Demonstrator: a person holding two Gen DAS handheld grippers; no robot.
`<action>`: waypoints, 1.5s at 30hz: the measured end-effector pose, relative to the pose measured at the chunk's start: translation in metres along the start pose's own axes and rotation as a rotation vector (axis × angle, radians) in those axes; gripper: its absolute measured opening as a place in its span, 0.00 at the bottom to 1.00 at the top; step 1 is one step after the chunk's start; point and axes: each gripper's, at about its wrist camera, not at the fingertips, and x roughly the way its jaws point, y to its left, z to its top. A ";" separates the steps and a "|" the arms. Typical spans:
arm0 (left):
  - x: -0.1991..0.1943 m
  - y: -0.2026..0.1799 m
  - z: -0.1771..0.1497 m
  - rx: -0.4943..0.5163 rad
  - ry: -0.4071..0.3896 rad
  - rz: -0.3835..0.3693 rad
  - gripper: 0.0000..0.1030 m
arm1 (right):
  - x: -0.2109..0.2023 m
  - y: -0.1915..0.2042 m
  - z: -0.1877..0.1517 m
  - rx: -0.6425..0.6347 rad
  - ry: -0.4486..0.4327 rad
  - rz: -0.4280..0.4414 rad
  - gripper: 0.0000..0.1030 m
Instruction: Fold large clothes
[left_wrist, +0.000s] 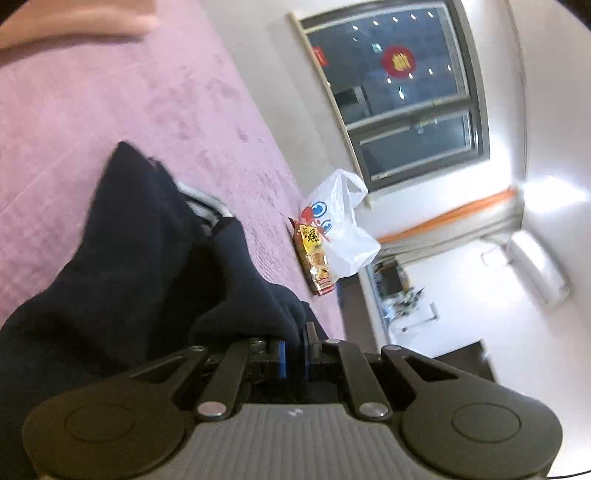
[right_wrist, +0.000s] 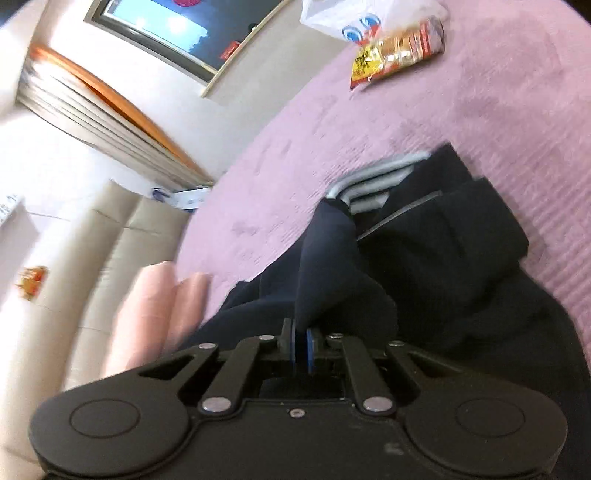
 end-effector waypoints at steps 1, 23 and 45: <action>0.004 0.007 -0.003 -0.012 0.028 0.006 0.09 | 0.005 -0.007 -0.005 -0.005 0.026 -0.041 0.07; 0.108 -0.023 -0.070 0.345 0.327 0.381 0.14 | 0.097 0.050 -0.071 -0.625 0.243 -0.434 0.36; -0.120 -0.035 -0.148 0.157 0.212 0.746 0.16 | -0.054 -0.001 -0.142 -0.532 0.455 -0.412 0.47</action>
